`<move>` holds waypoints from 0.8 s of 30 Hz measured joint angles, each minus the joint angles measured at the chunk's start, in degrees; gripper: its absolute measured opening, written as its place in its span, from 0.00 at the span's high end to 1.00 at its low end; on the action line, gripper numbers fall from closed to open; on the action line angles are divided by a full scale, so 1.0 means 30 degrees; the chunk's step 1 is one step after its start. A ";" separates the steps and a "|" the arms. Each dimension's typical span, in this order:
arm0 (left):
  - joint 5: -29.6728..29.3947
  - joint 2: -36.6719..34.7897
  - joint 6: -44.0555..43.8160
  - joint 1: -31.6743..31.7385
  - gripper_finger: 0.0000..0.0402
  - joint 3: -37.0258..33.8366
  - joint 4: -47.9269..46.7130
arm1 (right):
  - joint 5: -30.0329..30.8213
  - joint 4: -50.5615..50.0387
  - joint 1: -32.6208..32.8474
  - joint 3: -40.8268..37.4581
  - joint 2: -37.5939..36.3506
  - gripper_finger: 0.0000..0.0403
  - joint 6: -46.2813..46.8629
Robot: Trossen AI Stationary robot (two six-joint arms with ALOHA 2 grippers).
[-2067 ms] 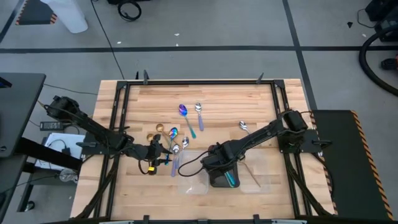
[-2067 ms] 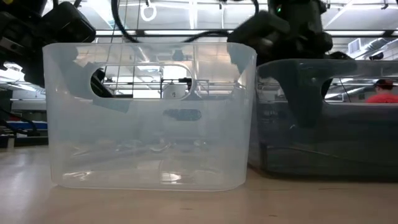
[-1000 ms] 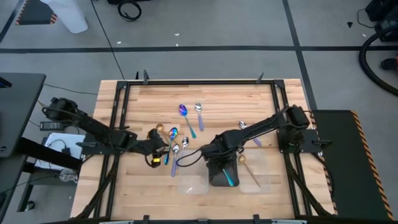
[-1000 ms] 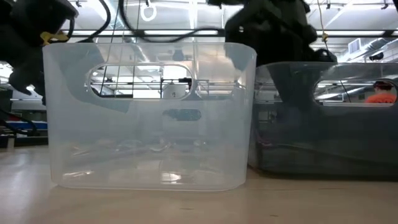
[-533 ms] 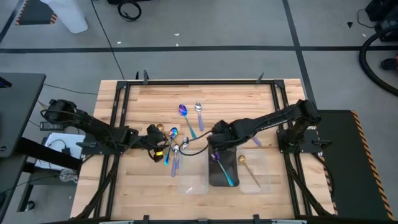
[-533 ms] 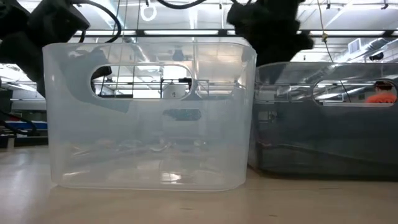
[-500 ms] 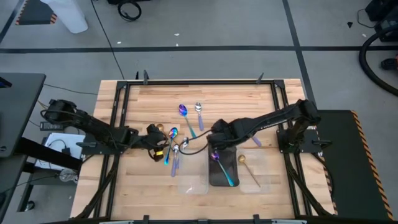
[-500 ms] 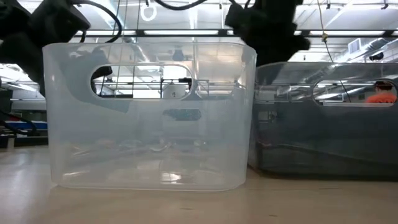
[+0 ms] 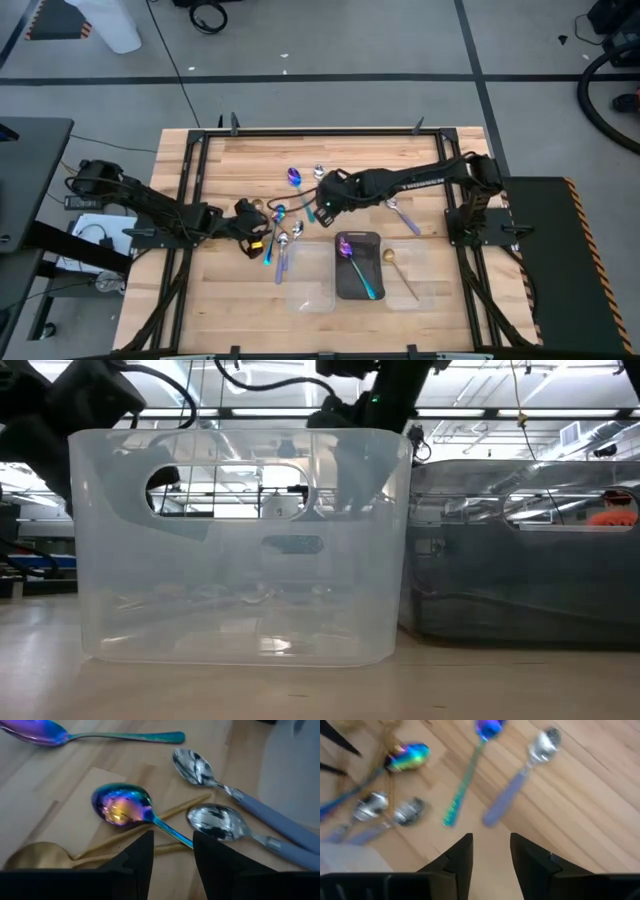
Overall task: Sort silverware by color (type)
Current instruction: Put the purple into the left transparent bin
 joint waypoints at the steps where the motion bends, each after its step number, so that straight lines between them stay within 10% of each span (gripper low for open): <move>1: 0.0003 0.0000 -0.0036 -0.0129 0.64 0.0000 -0.0036 | -0.0042 -0.0019 -0.0137 -0.0002 0.0044 0.66 -0.0203; 24: 0.1543 -0.3050 0.1683 -0.0670 0.64 0.2426 -0.0739 | -0.1684 -0.2477 -0.0892 0.0002 -0.0166 0.67 -0.1631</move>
